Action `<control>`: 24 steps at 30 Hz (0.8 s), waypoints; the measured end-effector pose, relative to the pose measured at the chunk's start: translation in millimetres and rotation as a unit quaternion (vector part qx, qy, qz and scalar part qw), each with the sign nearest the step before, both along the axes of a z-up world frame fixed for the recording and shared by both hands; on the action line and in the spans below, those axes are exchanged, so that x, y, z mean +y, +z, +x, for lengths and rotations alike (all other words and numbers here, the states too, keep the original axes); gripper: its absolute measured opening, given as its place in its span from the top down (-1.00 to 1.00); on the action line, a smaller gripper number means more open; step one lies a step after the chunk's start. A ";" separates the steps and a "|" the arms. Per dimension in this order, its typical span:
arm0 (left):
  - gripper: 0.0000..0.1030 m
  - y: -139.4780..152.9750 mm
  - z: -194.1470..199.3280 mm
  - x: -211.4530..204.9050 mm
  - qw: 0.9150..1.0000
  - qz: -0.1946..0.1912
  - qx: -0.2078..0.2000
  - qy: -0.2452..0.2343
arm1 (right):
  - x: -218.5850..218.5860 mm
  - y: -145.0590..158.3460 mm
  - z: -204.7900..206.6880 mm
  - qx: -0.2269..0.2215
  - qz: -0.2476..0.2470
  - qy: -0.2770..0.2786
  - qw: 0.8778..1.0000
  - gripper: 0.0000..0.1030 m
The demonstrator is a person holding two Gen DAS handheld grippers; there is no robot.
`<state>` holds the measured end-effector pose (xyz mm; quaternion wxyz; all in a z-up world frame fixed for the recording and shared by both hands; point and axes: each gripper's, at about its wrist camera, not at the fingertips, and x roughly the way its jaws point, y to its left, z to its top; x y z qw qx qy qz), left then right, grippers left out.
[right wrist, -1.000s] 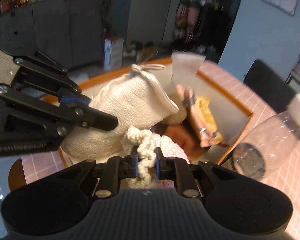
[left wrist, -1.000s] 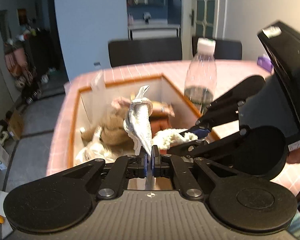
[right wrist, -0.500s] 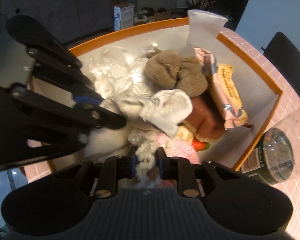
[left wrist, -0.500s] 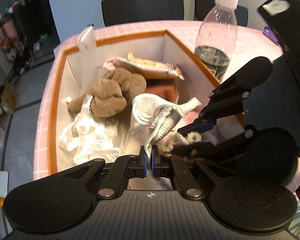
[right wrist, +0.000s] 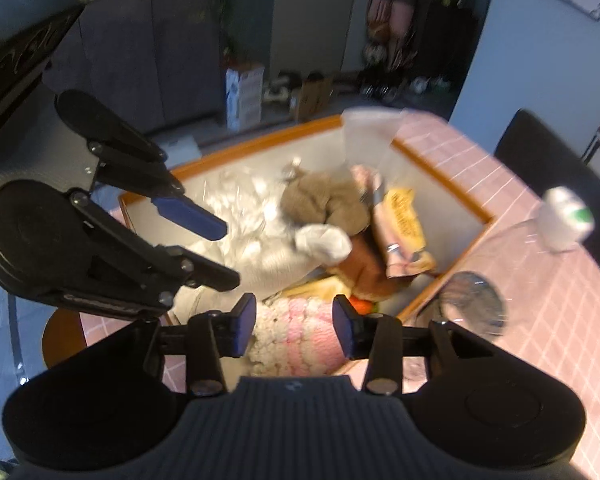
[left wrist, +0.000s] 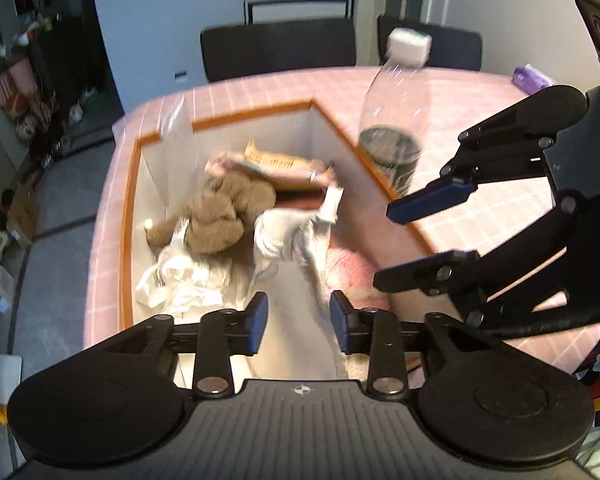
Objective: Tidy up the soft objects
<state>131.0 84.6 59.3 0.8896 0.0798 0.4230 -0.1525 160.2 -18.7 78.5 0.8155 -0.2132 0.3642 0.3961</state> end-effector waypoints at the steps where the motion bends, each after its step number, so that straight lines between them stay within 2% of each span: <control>1: 0.11 6.9 -5.7 -1.2 1.000 -0.003 -0.010 0.000 | -5.3 6.1 -4.1 -0.009 0.006 -0.004 1.000 0.12; 6: 0.08 44.3 -32.7 -12.7 0.996 -0.014 -0.083 0.006 | -34.9 34.8 -25.9 -0.056 0.035 -0.028 0.997 -0.04; 9: 0.07 65.6 -55.8 -20.3 0.987 -0.023 -0.157 0.017 | -53.9 46.2 -35.7 -0.081 0.066 -0.054 0.993 -0.09; 12: 0.07 81.5 -75.7 -31.4 0.970 -0.028 -0.239 0.038 | -73.9 55.6 -48.7 -0.108 0.103 -0.089 0.985 -0.15; 17: -0.04 80.0 -104.2 -60.2 0.931 0.004 -0.359 0.067 | -103.8 64.9 -84.3 -0.179 0.159 -0.135 0.961 -0.29; 18: -0.07 77.8 -107.9 -66.0 0.925 0.007 -0.373 0.070 | -108.6 64.3 -92.7 -0.195 0.169 -0.144 0.955 -0.36; 21: -0.29 66.3 -114.4 -81.7 0.911 0.017 -0.403 0.082 | -122.5 59.6 -117.7 -0.232 0.190 -0.169 0.939 -0.40; 22: -0.44 61.4 -116.7 -86.2 0.906 0.020 -0.413 0.091 | -126.4 56.9 -125.5 -0.240 0.196 -0.176 0.934 -0.43; 24: -0.62 52.0 -123.9 -94.3 0.896 0.018 -0.428 0.112 | -134.4 53.4 -141.3 -0.256 0.208 -0.190 0.925 -0.62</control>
